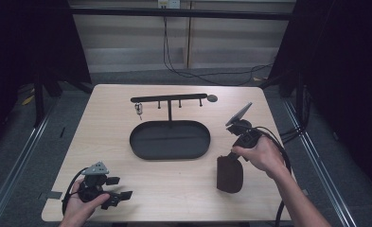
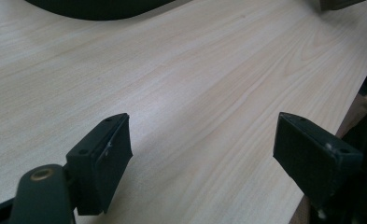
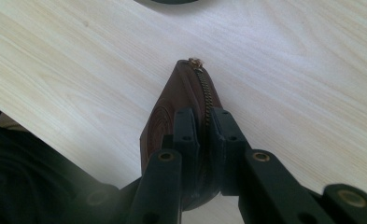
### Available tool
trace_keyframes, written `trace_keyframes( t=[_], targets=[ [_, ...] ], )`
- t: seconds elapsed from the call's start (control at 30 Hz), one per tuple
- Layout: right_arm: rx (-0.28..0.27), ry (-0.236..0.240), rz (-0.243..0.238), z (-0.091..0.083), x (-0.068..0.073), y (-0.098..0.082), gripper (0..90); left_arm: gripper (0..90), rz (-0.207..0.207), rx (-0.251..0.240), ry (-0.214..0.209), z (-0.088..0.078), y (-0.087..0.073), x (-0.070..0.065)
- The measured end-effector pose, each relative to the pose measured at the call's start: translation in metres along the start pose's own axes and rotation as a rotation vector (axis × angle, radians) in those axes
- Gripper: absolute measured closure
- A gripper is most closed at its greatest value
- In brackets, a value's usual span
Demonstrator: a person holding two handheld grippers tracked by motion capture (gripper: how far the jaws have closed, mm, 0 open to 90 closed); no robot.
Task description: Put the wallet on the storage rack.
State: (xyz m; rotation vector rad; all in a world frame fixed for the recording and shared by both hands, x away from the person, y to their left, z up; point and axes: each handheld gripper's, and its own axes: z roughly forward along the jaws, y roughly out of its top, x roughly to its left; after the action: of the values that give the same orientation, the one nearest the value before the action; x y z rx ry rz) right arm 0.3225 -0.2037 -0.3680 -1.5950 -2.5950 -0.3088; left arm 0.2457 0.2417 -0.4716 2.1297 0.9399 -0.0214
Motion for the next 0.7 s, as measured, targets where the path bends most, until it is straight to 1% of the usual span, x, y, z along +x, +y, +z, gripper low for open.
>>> trace_keyframes(
  t=[0.13,0.2,0.4,0.5,0.57,0.6,0.63,0.7],
  targets=[
    [-0.005,-0.007,0.001,-0.003,0.001,0.002,81.1,19.2,-0.002,0.0,-0.003,0.0,0.0,0.0],
    [0.001,-0.013,0.007,-0.005,0.002,0.003,81.2,19.1,-0.004,-0.002,-0.001,0.0,0.0,0.0],
    [0.011,-0.026,0.007,-0.007,0.003,0.009,81.2,19.0,-0.01,-0.009,0.002,-0.001,0.0,0.0],
    [0.015,-0.031,0.006,-0.009,0.005,0.011,81.2,17.6,-0.011,-0.015,-0.007,-0.002,0.0,0.001],
    [0.01,-0.031,0.001,-0.011,0.006,0.014,81.3,17.4,-0.009,-0.017,-0.006,-0.003,0.0,0.001],
    [0.011,-0.03,0.001,-0.012,0.007,0.015,81.3,17.2,-0.017,-0.024,-0.006,-0.003,0.0,0.001],
    [0.005,-0.029,0.002,-0.013,0.007,0.016,81.3,17.0,-0.016,-0.027,-0.006,-0.003,0.0,0.001],
    [0.002,-0.031,0.0,-0.017,0.007,0.018,81.3,16.9,-0.017,-0.025,-0.007,-0.004,0.0,0.002]
  ],
)
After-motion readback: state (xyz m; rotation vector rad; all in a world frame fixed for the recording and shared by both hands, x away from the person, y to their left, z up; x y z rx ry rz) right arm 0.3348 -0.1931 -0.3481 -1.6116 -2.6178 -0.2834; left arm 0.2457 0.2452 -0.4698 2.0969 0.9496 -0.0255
